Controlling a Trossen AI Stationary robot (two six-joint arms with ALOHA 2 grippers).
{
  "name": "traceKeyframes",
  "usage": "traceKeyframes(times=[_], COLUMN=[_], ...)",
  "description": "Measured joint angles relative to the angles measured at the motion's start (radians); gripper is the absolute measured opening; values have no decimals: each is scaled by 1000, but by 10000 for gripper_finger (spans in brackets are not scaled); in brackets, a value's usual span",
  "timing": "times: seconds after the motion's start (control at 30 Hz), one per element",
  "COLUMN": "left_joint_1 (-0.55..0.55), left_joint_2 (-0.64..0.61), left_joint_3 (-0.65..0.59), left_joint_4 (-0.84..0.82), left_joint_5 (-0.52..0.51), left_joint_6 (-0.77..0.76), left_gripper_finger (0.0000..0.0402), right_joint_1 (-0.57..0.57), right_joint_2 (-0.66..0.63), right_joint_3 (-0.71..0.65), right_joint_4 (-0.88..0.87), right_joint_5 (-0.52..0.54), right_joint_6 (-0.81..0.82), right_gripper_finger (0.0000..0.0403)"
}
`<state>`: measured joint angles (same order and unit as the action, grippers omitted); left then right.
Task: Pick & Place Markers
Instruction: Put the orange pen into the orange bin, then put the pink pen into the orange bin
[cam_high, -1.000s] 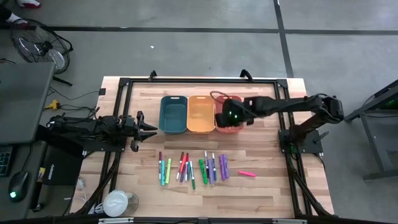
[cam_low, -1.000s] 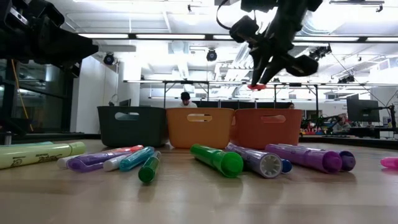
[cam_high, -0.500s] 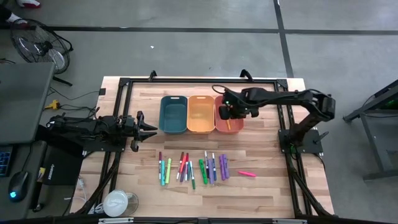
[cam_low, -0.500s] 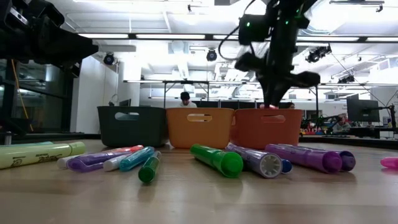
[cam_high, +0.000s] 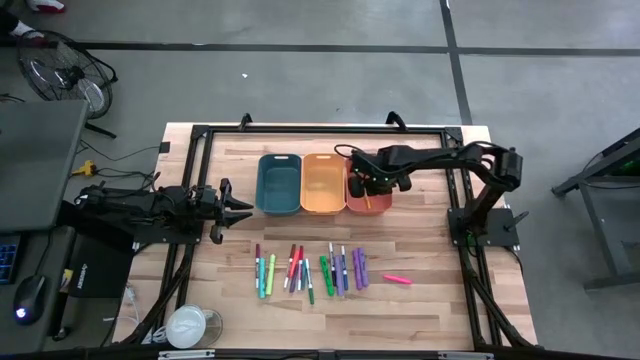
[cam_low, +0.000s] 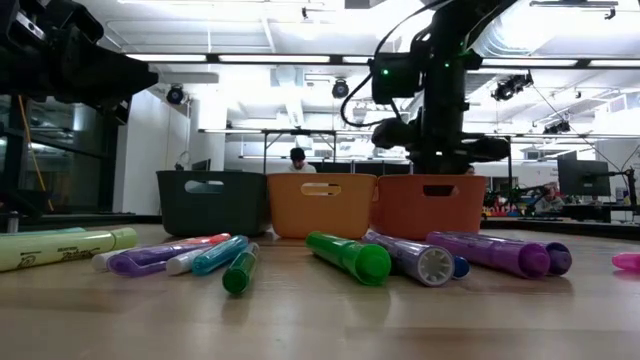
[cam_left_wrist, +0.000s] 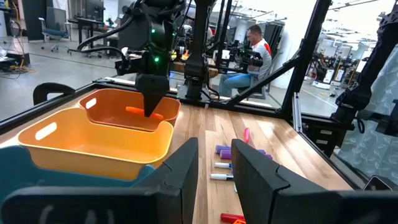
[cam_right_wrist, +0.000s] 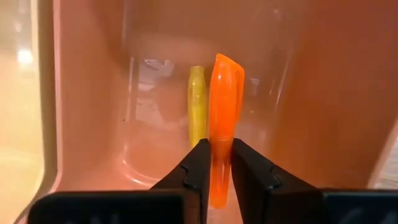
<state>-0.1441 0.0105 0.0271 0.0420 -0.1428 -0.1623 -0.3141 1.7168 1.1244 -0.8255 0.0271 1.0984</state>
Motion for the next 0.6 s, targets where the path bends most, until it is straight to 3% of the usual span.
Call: traceKeyframes(times=[0.3,0.6], left_joint_1=[0,0], left_joint_2=[0,0], left_joint_3=[0,0], left_joint_4=[0,0], left_joint_5=[0,0], left_joint_6=[0,0], left_gripper_finger=[94,94], right_joint_1=[0,1], right_joint_2=[0,0], right_joint_3=[0,0], right_joint_4=[0,29], right_joint_5=[-9,-23], right_joint_6=[-7,-8], right_gripper_finger=[56,109])
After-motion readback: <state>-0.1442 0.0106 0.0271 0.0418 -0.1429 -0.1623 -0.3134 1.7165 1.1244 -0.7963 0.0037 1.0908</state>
